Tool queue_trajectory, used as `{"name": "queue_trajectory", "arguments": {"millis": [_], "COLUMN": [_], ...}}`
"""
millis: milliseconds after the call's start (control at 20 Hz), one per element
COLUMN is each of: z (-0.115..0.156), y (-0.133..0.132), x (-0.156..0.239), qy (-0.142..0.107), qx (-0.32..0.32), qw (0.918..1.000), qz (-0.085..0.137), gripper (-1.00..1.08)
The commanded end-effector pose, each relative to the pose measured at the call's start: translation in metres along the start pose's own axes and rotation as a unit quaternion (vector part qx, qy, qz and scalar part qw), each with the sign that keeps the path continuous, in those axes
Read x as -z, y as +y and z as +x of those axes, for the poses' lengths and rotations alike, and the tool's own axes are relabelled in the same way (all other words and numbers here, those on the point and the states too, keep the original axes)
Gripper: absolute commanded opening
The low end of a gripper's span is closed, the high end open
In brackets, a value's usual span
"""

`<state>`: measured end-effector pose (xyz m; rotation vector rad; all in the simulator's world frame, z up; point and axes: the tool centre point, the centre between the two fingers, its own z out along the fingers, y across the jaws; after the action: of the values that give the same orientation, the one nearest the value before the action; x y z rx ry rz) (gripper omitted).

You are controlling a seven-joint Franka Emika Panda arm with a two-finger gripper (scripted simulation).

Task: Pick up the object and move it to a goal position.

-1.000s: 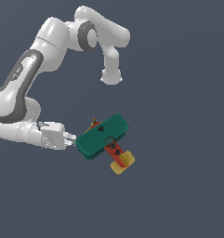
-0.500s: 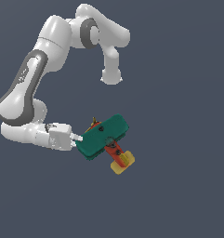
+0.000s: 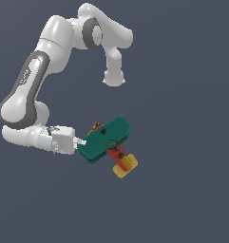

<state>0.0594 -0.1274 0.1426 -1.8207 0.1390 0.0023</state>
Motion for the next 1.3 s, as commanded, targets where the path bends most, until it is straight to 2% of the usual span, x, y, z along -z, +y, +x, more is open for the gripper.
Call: {"name": "queue_trajectory", "arguments": {"millis": [0, 350, 650, 950, 1250], "z": [0.000, 0.002, 0.012, 0.024, 0.027], "y": [0.001, -0.008, -0.049, -0.127, -0.242], "x": [-0.001, 0.002, 0.012, 0.032, 0.063], "qy": [0.000, 0.003, 0.019, 0.051, 0.095], "qx": [-0.001, 0.005, 0.029, 0.075, 0.141], "qw": [1.0000, 1.0000, 0.9994, 0.9959, 0.9854], "qz": [0.000, 0.000, 0.002, 0.005, 0.007], "gripper": [-1.00, -1.00, -1.00, -1.00, -1.00]}}
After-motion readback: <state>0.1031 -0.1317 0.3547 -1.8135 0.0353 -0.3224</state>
